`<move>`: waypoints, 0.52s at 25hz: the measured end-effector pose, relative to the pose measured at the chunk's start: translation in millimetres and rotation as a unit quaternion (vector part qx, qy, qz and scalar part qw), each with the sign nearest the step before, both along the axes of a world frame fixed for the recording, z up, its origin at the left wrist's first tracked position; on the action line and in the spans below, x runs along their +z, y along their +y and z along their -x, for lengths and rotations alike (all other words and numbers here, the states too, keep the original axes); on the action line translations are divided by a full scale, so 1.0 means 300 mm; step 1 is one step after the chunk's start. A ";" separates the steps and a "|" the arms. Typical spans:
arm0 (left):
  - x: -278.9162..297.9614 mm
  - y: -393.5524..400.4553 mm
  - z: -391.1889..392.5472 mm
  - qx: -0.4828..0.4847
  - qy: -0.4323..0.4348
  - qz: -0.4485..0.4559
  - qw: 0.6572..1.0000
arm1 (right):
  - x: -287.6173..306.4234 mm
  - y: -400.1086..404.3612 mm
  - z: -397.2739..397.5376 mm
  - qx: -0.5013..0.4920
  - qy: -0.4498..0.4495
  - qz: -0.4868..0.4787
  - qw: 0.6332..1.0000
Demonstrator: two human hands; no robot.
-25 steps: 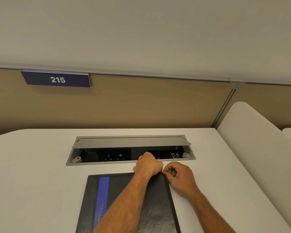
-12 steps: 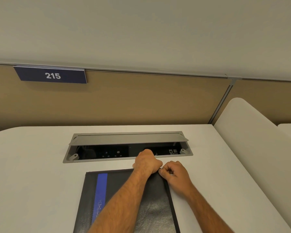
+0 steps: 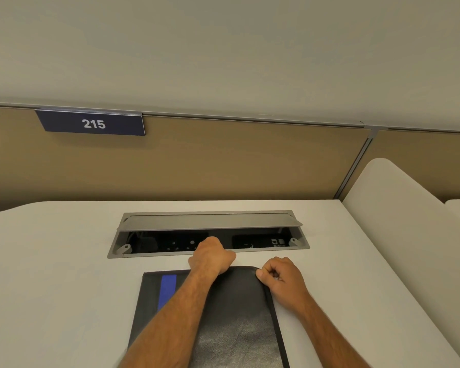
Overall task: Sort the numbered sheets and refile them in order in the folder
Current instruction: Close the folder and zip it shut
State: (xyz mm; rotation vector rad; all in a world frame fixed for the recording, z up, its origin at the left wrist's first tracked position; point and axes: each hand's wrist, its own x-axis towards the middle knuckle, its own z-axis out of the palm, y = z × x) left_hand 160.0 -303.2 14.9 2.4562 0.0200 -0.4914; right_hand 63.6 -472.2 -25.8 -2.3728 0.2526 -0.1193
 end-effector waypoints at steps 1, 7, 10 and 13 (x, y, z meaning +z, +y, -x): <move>0.002 0.020 -0.005 0.005 0.004 -0.007 1.000 | -0.001 -0.001 0.000 0.000 0.000 0.000 1.000; 0.004 0.147 -0.031 0.042 0.008 -0.040 0.998 | -0.007 -0.002 0.001 -0.001 -0.010 -0.002 1.000; 0.002 0.208 -0.038 0.059 0.009 -0.038 0.997 | -0.009 -0.005 0.002 -0.003 -0.010 -0.005 1.000; 0.008 0.277 -0.045 0.078 -0.003 -0.046 0.996 | -0.014 -0.007 0.002 -0.001 -0.009 -0.007 1.000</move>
